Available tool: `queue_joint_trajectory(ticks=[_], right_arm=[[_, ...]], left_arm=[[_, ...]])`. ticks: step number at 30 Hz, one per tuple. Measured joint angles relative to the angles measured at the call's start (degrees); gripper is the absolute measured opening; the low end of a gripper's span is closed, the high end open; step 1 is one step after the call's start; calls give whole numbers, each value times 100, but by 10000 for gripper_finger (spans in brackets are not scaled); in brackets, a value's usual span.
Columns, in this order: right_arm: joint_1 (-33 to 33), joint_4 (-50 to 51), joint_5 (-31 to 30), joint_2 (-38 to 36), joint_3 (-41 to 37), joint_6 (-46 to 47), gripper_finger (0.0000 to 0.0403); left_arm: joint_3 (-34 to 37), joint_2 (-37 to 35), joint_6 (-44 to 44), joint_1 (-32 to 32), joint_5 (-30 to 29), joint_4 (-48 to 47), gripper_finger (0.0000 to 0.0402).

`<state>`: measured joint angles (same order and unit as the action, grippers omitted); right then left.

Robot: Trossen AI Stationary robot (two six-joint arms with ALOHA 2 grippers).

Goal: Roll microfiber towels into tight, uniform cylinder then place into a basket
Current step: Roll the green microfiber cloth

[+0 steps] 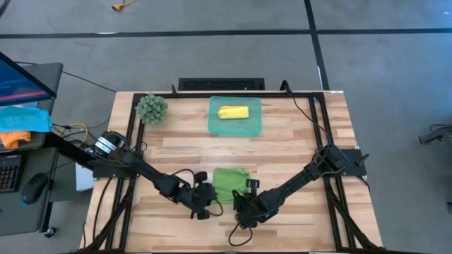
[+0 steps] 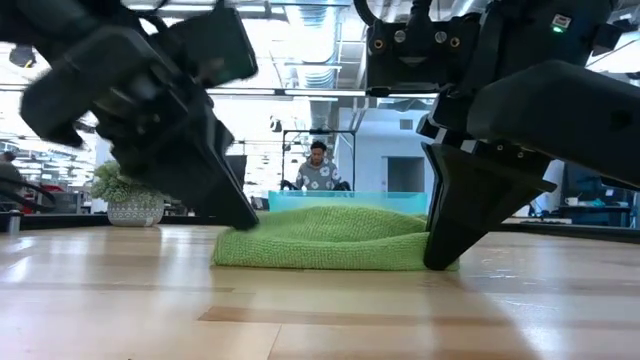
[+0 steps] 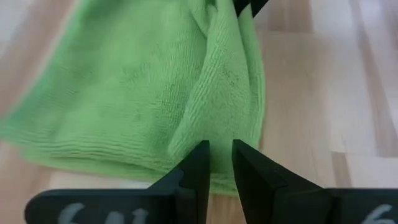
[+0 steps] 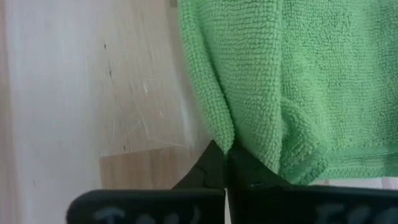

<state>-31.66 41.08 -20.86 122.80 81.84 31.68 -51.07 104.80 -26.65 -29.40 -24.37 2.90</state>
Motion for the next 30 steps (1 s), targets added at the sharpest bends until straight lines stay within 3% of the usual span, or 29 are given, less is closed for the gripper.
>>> queue_joint_trajectory(ticks=[7,14,22,30], right_arm=[[4,-39,50,-2,-9,2,23],[40,-52,89,-7,-9,33,10],[79,-130,98,-3,-9,138,19],[76,-144,115,-4,-9,151,17]], left_arm=[[0,-567,398,-311,-675,-642,61],[0,-728,2203,-873,-1192,-78,61],[0,-723,2751,-884,-584,42,73],[0,-722,2754,-774,-237,36,160]])
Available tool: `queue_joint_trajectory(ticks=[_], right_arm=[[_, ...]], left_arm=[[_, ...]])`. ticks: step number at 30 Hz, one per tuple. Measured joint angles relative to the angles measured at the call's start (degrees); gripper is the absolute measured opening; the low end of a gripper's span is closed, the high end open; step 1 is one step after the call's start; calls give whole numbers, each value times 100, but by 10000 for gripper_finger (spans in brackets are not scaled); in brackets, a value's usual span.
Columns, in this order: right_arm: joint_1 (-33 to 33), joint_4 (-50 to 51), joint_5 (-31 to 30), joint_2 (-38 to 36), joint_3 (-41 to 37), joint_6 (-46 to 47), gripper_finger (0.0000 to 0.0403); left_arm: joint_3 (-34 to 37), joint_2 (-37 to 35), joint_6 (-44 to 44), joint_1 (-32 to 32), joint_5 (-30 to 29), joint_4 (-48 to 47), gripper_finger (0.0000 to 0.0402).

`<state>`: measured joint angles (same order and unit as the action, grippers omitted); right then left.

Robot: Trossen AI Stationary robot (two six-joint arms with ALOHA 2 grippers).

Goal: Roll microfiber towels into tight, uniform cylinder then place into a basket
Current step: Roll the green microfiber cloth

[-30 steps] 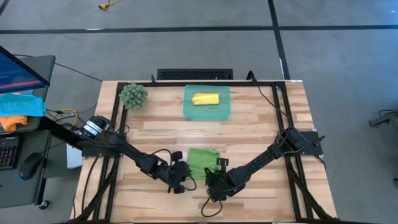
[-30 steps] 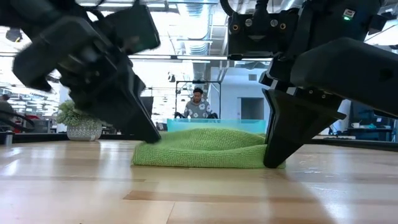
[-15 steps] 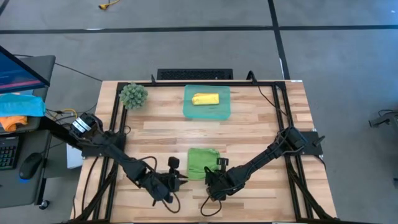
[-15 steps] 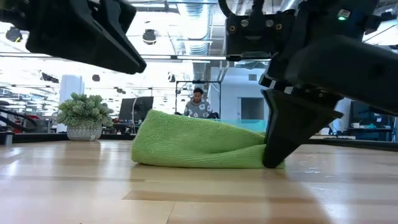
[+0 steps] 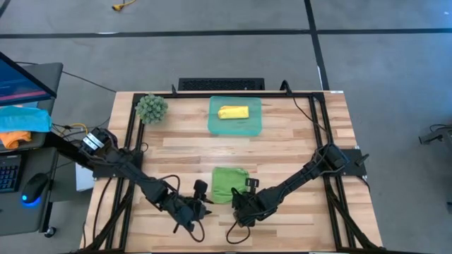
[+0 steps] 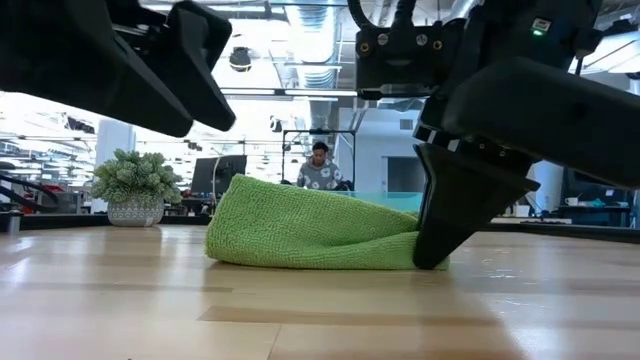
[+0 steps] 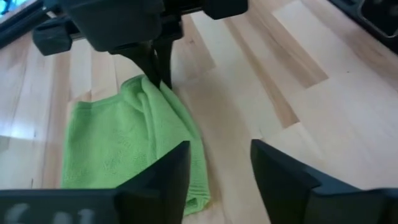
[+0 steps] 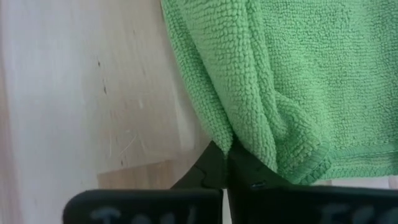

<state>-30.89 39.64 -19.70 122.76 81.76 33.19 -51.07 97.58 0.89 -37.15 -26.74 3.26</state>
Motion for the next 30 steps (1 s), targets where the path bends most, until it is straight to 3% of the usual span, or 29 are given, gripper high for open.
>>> queue_joint_trajectory(ticks=[5,13,18,23,30], right_arm=[[21,-18,31,0,-2,133,26],[65,-60,55,0,2,133,17],[66,-69,59,0,2,136,33],[72,-68,149,-4,2,116,15],[70,-73,161,-4,2,105,25]], left_arm=[[0,0,0,46,70,4,190],[-7,390,174,49,4,231,183],[-4,766,244,50,-589,243,174],[-4,850,246,72,-1010,218,169],[-4,851,97,350,-421,12,169]])
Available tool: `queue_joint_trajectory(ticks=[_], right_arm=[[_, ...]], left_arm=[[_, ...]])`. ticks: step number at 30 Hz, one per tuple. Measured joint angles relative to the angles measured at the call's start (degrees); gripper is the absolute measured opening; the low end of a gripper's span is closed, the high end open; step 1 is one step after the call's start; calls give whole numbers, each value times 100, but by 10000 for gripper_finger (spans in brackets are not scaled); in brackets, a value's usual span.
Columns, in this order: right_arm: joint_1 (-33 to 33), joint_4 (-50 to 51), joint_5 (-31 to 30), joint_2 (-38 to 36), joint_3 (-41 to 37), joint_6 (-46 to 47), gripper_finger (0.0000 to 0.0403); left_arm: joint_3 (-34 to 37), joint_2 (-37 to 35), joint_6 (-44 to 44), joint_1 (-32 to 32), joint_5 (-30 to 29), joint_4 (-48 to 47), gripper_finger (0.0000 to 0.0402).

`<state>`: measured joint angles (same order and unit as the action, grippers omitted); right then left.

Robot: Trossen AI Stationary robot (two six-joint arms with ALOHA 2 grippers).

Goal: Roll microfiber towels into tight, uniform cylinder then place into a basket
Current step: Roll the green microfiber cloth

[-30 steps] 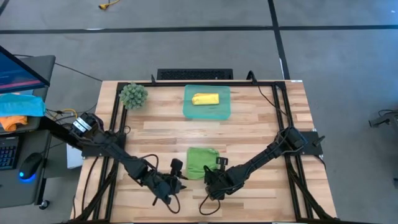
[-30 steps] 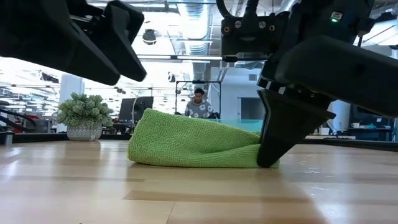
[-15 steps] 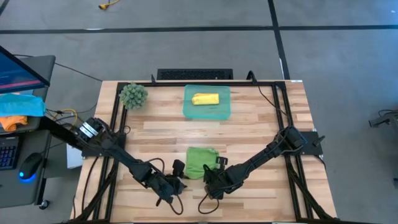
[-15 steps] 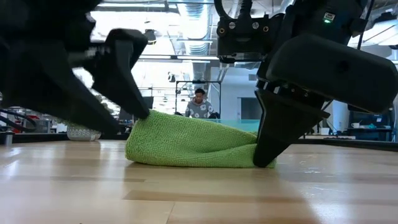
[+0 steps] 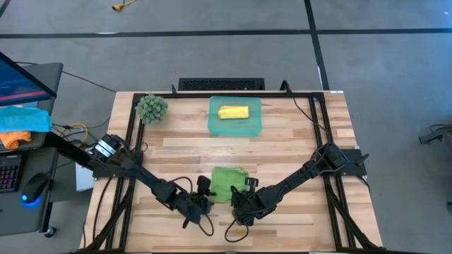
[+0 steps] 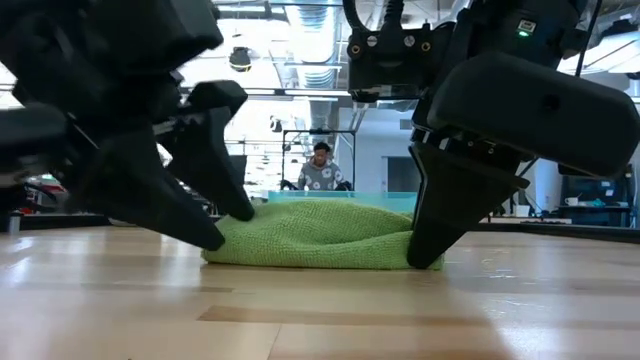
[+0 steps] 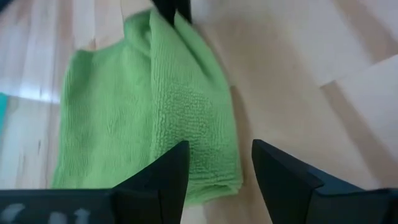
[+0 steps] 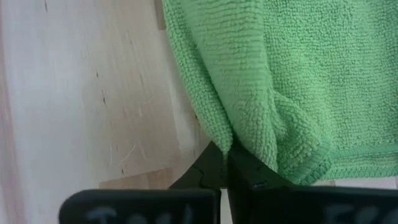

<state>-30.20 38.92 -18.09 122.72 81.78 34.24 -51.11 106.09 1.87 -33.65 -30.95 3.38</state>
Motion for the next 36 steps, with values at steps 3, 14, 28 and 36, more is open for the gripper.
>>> queue_joint_trajectory(ticks=[3,14,28,36], right_arm=[[2,-2,10,0,0,-2,28],[0,-13,88,-2,0,-22,22],[-26,-708,1045,-10,4,-17,22],[-111,-1582,1892,25,0,-15,14]], left_arm=[[0,103,10,118,77,9,169],[-26,346,-463,396,139,-57,167],[-31,244,-1659,631,1087,-507,17],[4,-313,-2721,707,2872,-1008,9]])
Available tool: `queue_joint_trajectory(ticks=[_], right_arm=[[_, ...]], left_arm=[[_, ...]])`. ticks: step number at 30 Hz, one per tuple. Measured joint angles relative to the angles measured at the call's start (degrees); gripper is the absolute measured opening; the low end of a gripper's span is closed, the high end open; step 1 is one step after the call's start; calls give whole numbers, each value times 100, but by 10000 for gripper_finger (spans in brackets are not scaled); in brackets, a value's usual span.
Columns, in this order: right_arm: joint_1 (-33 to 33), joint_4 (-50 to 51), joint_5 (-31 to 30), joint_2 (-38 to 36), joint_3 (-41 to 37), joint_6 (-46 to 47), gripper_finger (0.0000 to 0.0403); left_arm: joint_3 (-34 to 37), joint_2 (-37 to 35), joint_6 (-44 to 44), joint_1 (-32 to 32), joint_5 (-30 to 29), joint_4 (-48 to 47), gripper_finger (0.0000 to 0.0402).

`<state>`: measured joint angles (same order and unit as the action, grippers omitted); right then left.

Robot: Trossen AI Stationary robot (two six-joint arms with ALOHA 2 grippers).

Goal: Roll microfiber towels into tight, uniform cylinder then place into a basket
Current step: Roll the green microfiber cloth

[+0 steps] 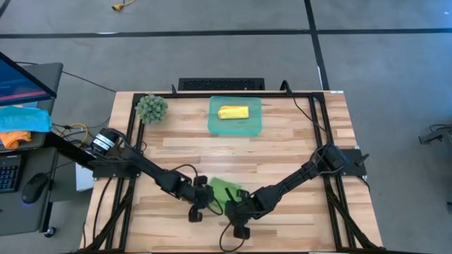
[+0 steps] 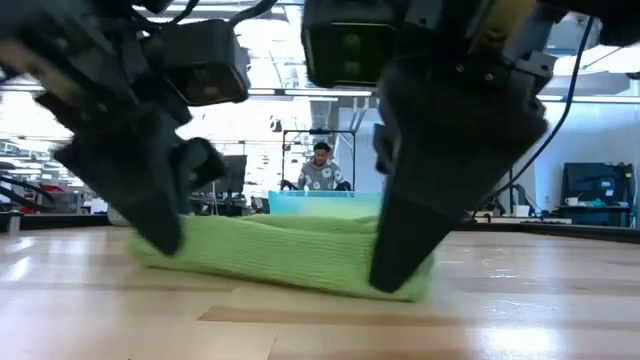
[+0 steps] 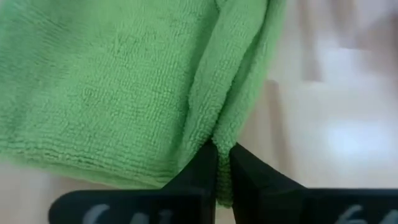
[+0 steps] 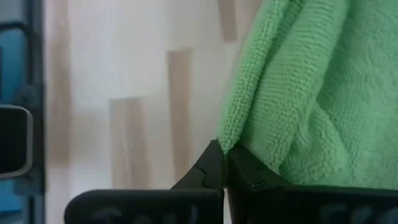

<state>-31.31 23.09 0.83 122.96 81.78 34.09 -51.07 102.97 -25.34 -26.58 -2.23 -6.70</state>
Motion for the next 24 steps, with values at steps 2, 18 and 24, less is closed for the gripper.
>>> queue_joint_trajectory(ticks=[2,18,24], right_arm=[[0,-187,101,11,-1,1,17],[4,64,431,37,666,-308,25],[90,659,172,37,885,-282,18]], left_arm=[[3,-135,-429,78,409,-151,9],[-13,-272,-2458,770,2540,-706,13],[-10,-274,-3345,921,2540,-822,13]])
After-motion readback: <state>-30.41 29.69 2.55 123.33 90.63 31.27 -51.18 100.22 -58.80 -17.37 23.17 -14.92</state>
